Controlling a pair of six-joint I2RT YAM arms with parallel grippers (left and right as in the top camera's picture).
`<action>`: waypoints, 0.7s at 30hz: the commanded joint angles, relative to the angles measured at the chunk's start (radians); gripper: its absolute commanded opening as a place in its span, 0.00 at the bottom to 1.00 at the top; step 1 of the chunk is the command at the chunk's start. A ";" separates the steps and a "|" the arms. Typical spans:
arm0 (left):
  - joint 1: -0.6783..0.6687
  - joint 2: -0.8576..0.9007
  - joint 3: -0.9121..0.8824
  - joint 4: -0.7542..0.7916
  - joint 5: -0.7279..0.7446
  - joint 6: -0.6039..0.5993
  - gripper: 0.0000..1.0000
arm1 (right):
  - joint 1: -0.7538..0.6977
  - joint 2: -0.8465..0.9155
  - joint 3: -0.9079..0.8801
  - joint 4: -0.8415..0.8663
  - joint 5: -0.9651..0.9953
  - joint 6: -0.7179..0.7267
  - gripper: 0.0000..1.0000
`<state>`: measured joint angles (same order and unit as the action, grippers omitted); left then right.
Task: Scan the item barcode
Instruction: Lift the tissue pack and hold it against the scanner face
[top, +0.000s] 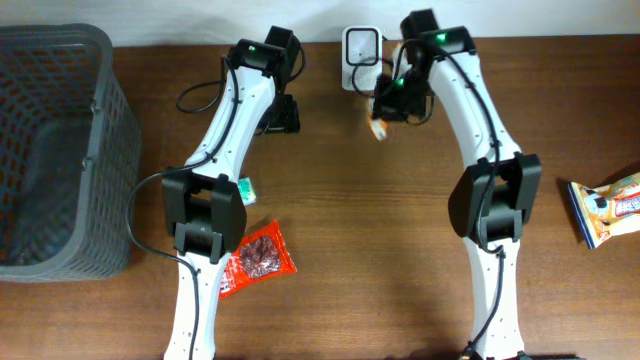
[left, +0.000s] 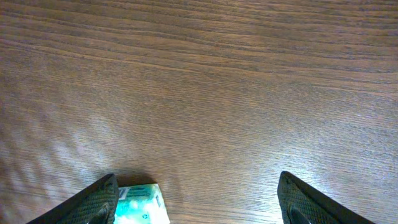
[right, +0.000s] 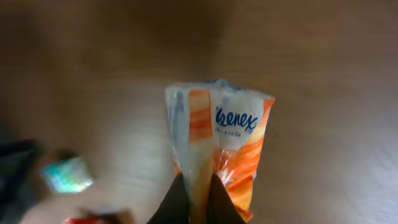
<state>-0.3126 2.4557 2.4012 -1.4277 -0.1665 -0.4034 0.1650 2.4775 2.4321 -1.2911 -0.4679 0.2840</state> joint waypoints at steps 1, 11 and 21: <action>0.002 -0.025 0.002 0.001 -0.014 -0.008 0.80 | -0.014 0.001 0.022 0.123 -0.232 -0.097 0.04; 0.002 -0.025 0.002 -0.010 -0.014 -0.008 0.80 | -0.015 0.003 0.019 0.498 -0.091 -0.085 0.04; 0.002 -0.025 0.002 -0.010 -0.014 -0.008 0.80 | -0.015 0.099 0.019 0.680 -0.030 0.118 0.04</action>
<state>-0.3126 2.4557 2.4012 -1.4357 -0.1692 -0.4053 0.1547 2.5282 2.4329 -0.6281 -0.4969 0.3435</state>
